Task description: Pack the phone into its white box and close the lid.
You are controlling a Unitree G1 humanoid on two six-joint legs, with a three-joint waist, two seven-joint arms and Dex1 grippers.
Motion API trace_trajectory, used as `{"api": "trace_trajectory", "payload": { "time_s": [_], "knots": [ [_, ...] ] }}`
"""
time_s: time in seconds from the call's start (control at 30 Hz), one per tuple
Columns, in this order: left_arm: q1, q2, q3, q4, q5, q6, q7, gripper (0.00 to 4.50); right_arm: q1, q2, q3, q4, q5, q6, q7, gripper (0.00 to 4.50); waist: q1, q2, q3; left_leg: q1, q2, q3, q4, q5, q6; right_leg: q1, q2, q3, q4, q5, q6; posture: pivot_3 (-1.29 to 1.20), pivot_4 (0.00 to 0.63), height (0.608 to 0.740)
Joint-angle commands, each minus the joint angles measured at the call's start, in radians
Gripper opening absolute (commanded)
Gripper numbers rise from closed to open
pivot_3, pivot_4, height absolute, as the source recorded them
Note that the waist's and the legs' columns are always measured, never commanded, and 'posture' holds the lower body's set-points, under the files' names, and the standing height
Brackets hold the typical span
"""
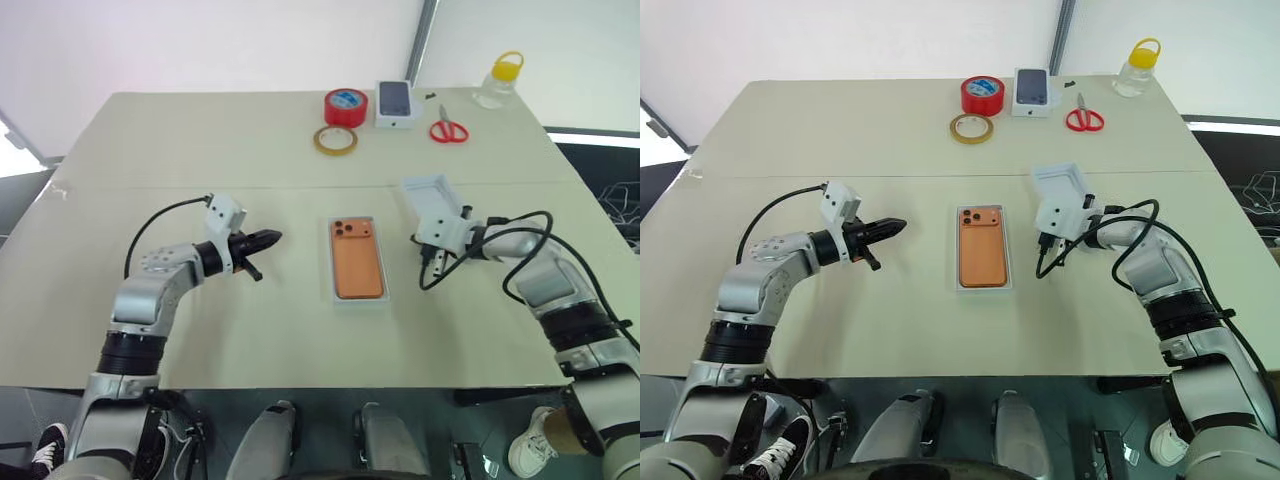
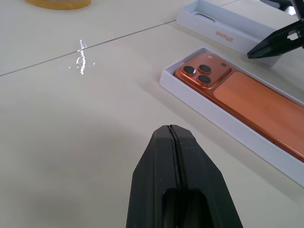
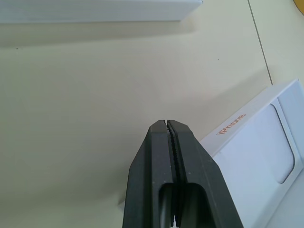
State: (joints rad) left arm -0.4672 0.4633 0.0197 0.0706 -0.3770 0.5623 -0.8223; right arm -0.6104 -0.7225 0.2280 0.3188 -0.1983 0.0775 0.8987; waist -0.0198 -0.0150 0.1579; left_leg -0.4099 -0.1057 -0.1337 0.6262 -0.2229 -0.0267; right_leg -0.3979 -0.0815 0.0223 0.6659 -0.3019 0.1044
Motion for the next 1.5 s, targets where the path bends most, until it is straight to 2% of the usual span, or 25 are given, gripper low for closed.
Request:
{"api": "trace_trajectory", "payload": {
  "time_s": [0.03, 0.07, 0.1, 0.13, 0.37, 0.47, 0.73, 0.9, 1.07, 1.3, 1.5],
  "knots": [
    [-0.001, 0.018, 0.025, -0.04, -0.024, -0.01, -0.014, 0.0, -0.024, 0.035, -0.055, -0.061, 0.086, 0.072, 0.024, 0.04, -0.001, 0.0, 0.0, 0.0, 0.0, 0.0, 0.0, 0.0, 0.0, 0.0, 0.0, 0.0, 0.0, 0.0, 0.0, 0.0, 0.15, 0.74],
    [-0.001, 0.023, 0.032, -0.032, -0.027, -0.016, -0.019, 0.0, -0.033, 0.045, -0.071, -0.076, 0.125, 0.12, 0.045, 0.04, -0.001, 0.0, 0.0, 0.0, 0.0, 0.0, 0.0, 0.0, 0.0, 0.0, 0.0, 0.0, 0.0, 0.0, 0.0, 0.0, 0.15, 0.74],
    [-0.001, 0.027, 0.037, -0.027, -0.029, -0.02, -0.023, 0.53, -0.038, 0.052, -0.081, -0.087, 0.151, 0.156, 0.059, 0.56, 0.0, 0.0, 0.0, 0.0, 0.0, 0.0, 0.0, 0.0, 0.0, 0.0, 0.0, 0.0, 0.0, 0.0, 0.0, 0.0, 0.15, 0.74],
    [0.002, 0.035, 0.039, -0.025, -0.034, -0.023, -0.036, 0.87, -0.055, 0.067, -0.103, -0.091, 0.176, 0.199, 0.049, 0.87, 0.001, 0.0, 0.0, 0.0, 0.0, 0.0, 0.0, 0.0, 0.0, 0.0, 0.0, 0.0, 0.0, 0.0, 0.0, 0.0, 0.15, 0.74],
    [0.017, 0.058, 0.036, -0.026, -0.039, -0.059, -0.076, 4.45, -0.199, 0.066, -0.138, 0.042, 0.168, 0.313, -0.04, 4.46, 0.005, 0.001, 0.001, 0.0, 0.0, 0.0, 0.0, 0.0, 0.0, 0.0, 0.0, 0.0, 0.0, 0.0, 0.0, 0.0, 0.15, 0.74],
    [0.041, 0.062, 0.021, -0.042, -0.025, -0.118, -0.105, 4.45, -0.256, 0.084, -0.156, 0.091, 0.199, 0.405, -0.048, 4.46, 0.005, 0.001, 0.001, 0.0, 0.0, 0.0, 0.0, 0.0, 0.0, 0.0, -0.001, 0.0, -0.001, 0.0, 0.0, 0.0, 0.15, 0.74],
    [0.102, 0.068, 0.039, -0.079, -0.044, -0.27, -0.184, 4.45, -0.24, 0.115, -0.117, 0.08, 0.173, 0.62, -0.098, 4.46, 0.003, 0.002, 0.001, 0.0, 0.0, 0.0, -0.002, 0.0, 0.0, -0.001, -0.001, 0.001, 0.0, 0.0, 0.0, 0.0, 0.15, 0.74],
    [0.139, 0.08, 0.061, -0.111, -0.068, -0.333, -0.223, 4.45, -0.333, 0.15, -0.113, 0.096, 0.176, 0.915, -0.169, 4.46, -0.001, 0.004, 0.002, 0.0, 0.0, 0.001, -0.003, 0.0, 0.001, -0.002, -0.001, 0.001, 0.0, 0.0, -0.001, 0.0, 0.15, 0.74],
    [0.135, 0.056, 0.038, -0.105, -0.057, -0.333, -0.2, 4.45, -0.378, 0.145, -0.031, 0.04, 0.195, 1.109, -0.135, 4.46, 0.002, 0.004, 0.003, 0.0, 0.0, 0.001, -0.005, -0.001, 0.001, -0.004, -0.001, 0.001, 0.0, 0.001, -0.001, 0.0, 0.15, 0.74],
    [0.149, 0.005, 0.011, -0.135, -0.053, -0.328, -0.157, 4.45, -0.399, 0.1, 0.082, 0.035, 0.206, 1.211, -0.098, 4.46, 0.003, 0.004, 0.003, -0.001, 0.0, 0.001, -0.005, -0.001, 0.002, -0.004, -0.001, 0.001, 0.0, 0.001, -0.001, 0.0, 0.15, 0.74],
    [0.184, -0.013, 0.008, -0.168, -0.057, -0.325, -0.121, 4.45, -0.485, 0.128, 0.121, 0.129, 0.197, 1.211, -0.127, 4.46, -0.004, 0.004, 0.003, -0.001, 0.0, 0.001, -0.005, -0.001, 0.002, -0.005, -0.001, 0.002, 0.001, 0.001, -0.001, 0.0, 0.15, 0.74]
  ]
}}
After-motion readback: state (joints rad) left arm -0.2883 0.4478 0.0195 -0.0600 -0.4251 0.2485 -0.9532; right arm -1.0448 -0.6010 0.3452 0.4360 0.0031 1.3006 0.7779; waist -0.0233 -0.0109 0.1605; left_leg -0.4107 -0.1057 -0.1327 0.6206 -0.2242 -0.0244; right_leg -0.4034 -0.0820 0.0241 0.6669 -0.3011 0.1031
